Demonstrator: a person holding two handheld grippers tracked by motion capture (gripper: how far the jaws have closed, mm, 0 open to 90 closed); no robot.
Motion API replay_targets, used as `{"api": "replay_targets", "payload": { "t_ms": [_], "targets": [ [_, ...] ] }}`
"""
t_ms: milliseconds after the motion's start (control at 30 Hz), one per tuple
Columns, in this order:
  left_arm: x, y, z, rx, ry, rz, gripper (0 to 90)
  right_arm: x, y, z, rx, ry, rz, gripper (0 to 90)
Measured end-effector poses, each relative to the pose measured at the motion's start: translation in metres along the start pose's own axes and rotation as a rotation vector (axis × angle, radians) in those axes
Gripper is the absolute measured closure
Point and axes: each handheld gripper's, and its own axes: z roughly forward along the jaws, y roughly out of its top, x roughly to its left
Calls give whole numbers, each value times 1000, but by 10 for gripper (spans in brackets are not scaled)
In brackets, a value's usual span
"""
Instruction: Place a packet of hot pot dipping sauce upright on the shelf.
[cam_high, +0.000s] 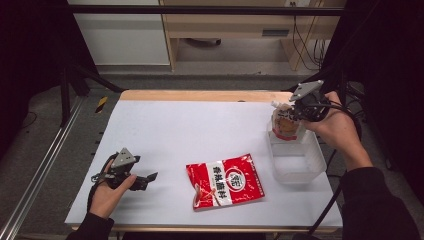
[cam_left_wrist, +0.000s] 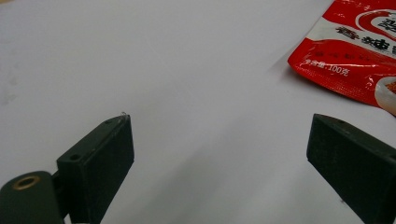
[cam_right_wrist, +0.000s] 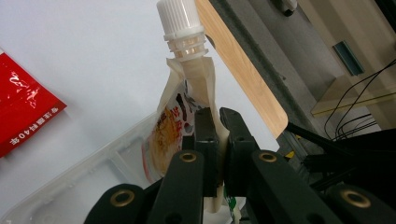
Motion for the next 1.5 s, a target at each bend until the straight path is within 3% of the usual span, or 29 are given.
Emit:
{"api": "replay_targets", "payload": {
  "t_ms": [533,1267,1500],
  "targets": [
    [-1,0,2,9,0,3,75,-2,-17,12,-2,33,14,865],
    [-2,-1,3,16,-1,7,75,14,-37,44,40,116,63,858],
    [-2,0,3,17,-1,12,75,15,-40,41,38,127,81,833]
  ]
}}
